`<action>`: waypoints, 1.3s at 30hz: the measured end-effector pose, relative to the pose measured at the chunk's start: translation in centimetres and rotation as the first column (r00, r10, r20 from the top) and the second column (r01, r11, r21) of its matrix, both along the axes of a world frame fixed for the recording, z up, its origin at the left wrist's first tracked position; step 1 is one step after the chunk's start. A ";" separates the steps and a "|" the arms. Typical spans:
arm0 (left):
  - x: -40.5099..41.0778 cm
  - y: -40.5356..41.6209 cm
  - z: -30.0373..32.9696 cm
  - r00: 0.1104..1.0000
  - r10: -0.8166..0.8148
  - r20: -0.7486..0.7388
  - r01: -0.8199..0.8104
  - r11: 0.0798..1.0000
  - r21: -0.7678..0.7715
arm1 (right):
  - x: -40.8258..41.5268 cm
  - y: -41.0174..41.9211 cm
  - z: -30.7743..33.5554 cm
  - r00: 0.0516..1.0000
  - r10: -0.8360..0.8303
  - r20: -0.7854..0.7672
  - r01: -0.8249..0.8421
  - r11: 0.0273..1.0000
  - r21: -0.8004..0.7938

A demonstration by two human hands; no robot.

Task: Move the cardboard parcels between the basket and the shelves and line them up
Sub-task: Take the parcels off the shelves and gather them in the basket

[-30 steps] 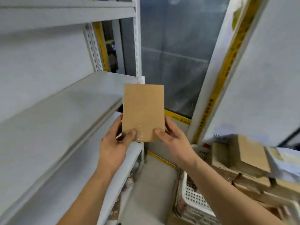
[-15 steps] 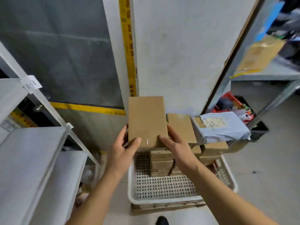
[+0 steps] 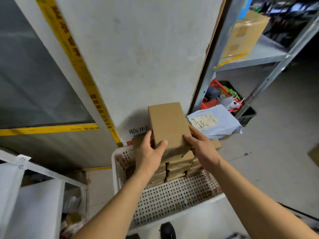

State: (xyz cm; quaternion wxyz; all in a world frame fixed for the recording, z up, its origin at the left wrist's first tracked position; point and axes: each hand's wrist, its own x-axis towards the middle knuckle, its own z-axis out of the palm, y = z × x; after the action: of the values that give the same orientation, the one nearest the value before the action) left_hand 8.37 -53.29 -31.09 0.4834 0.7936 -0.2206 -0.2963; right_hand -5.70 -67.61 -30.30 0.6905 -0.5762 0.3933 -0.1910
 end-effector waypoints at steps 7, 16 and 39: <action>1.6 -2.6 -0.5 0.997 -0.029 0.078 0.021 0.994 0.103 | 1.4 -2.2 -1.3 0.997 -0.063 -0.034 0.064 0.997 0.044; 1.8 -2.4 0.4 0.998 -0.052 0.043 0.048 0.994 0.101 | 0.9 -2.7 -1.2 0.995 -0.007 -0.096 -0.001 0.996 -0.088; 4.6 32.4 11.8 0.713 0.539 0.448 -0.595 0.803 -0.019 | 14.5 22.7 10.5 0.697 0.658 -0.285 -0.658 0.428 -0.620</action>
State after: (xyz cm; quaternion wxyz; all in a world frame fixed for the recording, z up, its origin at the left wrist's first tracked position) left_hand 12.92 -20.91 -19.30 0.4380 0.8969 -0.0484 0.0368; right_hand 8.75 -44.91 -19.80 0.4468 -0.8931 0.0376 -0.0370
